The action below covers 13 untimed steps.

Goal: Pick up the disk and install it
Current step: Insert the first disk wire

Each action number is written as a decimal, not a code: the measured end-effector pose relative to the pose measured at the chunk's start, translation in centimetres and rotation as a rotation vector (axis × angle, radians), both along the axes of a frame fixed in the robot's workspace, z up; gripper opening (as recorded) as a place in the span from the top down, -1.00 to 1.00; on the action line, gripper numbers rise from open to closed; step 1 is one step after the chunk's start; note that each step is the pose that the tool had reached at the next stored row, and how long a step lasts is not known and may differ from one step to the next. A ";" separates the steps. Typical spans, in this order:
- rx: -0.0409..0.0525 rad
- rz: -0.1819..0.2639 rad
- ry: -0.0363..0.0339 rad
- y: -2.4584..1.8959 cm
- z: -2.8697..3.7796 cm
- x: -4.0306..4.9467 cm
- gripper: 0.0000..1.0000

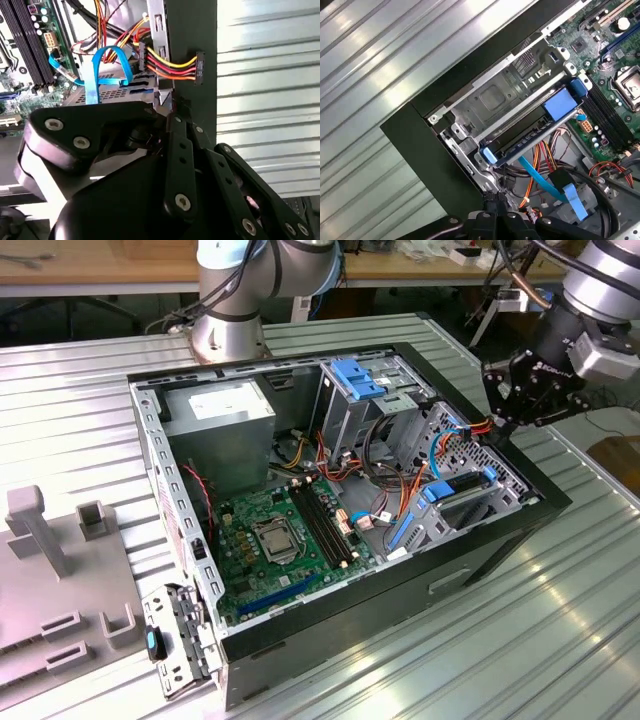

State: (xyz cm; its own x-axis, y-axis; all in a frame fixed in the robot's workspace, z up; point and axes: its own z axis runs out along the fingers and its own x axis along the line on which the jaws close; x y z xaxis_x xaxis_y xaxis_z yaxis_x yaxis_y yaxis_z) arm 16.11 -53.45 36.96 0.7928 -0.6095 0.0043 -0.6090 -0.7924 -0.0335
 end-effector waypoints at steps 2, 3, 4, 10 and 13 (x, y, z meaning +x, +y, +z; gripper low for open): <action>-0.0006 0.059 -0.0037 0.82 0.38 0.33 0.79; -0.0018 0.065 -0.0042 1.02 0.39 0.37 0.79; -0.0024 0.073 -0.0044 1.12 0.39 0.38 0.79; -0.0023 0.199 -0.0045 1.19 0.40 0.39 0.79; -0.0022 0.271 -0.0045 1.27 0.40 0.39 0.79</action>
State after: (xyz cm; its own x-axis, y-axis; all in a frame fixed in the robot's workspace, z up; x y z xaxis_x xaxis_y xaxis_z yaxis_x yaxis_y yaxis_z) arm 16.51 -52.18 37.36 0.9268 -0.3754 0.0093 -0.3749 -0.9264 -0.0338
